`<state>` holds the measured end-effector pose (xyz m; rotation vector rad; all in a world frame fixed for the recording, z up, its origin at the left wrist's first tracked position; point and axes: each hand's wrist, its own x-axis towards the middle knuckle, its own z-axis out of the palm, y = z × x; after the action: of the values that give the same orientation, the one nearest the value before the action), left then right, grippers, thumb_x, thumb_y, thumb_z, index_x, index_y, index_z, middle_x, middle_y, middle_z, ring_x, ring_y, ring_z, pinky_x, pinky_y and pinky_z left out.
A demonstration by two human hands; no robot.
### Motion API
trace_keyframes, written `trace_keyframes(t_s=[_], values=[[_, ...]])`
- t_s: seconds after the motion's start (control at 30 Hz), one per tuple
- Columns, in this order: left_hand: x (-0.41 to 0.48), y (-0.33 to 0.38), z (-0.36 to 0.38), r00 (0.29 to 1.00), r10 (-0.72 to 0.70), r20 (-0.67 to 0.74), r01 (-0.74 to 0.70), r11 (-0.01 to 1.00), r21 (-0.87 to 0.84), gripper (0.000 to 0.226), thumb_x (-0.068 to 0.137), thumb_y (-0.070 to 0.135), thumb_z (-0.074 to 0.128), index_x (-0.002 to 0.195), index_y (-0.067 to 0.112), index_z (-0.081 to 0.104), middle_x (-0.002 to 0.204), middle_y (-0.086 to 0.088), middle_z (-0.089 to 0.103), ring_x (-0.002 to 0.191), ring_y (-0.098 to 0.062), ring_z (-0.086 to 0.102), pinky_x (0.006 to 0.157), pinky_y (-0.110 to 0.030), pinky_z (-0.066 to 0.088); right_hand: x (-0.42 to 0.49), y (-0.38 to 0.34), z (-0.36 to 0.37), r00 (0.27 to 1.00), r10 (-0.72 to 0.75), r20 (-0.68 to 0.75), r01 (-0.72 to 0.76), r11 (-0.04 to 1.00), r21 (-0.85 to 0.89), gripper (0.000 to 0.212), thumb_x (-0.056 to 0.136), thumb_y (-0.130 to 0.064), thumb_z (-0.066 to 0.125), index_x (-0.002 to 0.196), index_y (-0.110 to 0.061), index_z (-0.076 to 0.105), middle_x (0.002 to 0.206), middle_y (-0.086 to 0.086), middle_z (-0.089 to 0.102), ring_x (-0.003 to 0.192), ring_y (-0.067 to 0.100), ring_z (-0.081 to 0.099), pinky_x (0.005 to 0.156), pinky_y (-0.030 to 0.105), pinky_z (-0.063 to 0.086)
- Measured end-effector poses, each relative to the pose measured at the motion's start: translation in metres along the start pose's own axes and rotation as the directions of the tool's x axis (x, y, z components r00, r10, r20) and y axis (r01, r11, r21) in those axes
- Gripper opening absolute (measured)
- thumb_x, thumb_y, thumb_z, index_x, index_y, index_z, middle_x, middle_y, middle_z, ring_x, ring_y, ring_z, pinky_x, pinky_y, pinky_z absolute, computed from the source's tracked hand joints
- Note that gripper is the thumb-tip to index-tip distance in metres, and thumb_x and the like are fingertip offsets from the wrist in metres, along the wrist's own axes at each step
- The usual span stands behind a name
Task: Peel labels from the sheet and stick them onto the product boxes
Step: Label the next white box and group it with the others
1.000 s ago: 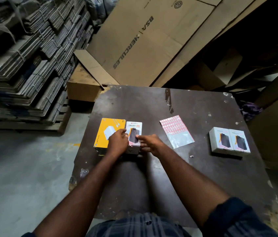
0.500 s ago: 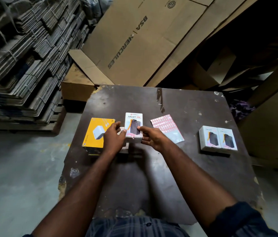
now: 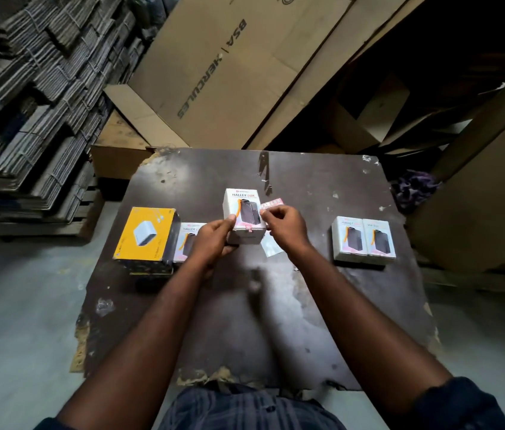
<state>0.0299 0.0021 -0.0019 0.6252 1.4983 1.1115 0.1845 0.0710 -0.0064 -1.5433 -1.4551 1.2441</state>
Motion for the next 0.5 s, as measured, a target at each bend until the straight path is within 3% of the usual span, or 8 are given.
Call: trace_keyframes(t_s=[0.1, 0.23, 0.33, 0.5], values=[[-0.004, 0.002, 0.018, 0.999, 0.032, -0.008, -0.032, 0.999, -0.035, 0.026, 0.1, 0.033, 0.056, 0.097, 0.012, 0.071, 0.114, -0.021, 0.071, 0.104, -0.027, 0.067, 0.095, -0.046, 0.054, -0.003, -0.002, -0.022, 0.989, -0.146, 0.016, 0.147, 0.984, -0.104, 0.017, 0.083, -0.039, 0.065, 0.084, -0.024, 0.074, 0.085, -0.004, 0.074, 0.074, 0.012, 0.066, 0.075, 0.037, 0.057], [-0.008, 0.004, 0.039, 0.997, 0.059, -0.042, -0.061, 0.998, -0.035, 0.023, 0.099, 0.032, 0.058, 0.097, 0.012, 0.07, 0.109, -0.021, 0.07, 0.096, -0.023, 0.066, 0.094, -0.046, 0.053, -0.009, -0.004, -0.051, 0.939, -0.31, 0.151, 0.339, 0.91, -0.24, 0.011, 0.09, -0.021, 0.068, 0.095, -0.02, 0.078, 0.091, -0.007, 0.064, 0.071, 0.002, 0.056, 0.069, 0.011, 0.041], [-0.01, 0.003, 0.054, 0.995, 0.079, -0.056, -0.08, 0.996, -0.031, 0.024, 0.099, 0.03, 0.058, 0.099, 0.01, 0.07, 0.097, -0.016, 0.068, 0.093, -0.022, 0.064, 0.093, -0.045, 0.053, -0.01, 0.003, -0.062, 0.896, -0.391, 0.21, 0.44, 0.846, -0.302, 0.012, 0.09, -0.021, 0.069, 0.097, -0.021, 0.079, 0.09, -0.003, 0.059, 0.072, 0.005, 0.052, 0.066, 0.01, 0.037], [-0.016, -0.001, 0.08, 0.993, 0.086, -0.087, -0.09, 0.995, -0.044, 0.023, 0.098, 0.03, 0.059, 0.089, 0.012, 0.07, 0.093, -0.014, 0.067, 0.091, -0.023, 0.065, 0.09, -0.043, 0.054, -0.014, 0.01, -0.085, 0.879, -0.432, 0.2, 0.475, 0.83, -0.292, 0.011, 0.09, -0.022, 0.07, 0.095, -0.019, 0.079, 0.088, -0.005, 0.056, 0.072, 0.0, 0.051, 0.064, 0.005, 0.033]])
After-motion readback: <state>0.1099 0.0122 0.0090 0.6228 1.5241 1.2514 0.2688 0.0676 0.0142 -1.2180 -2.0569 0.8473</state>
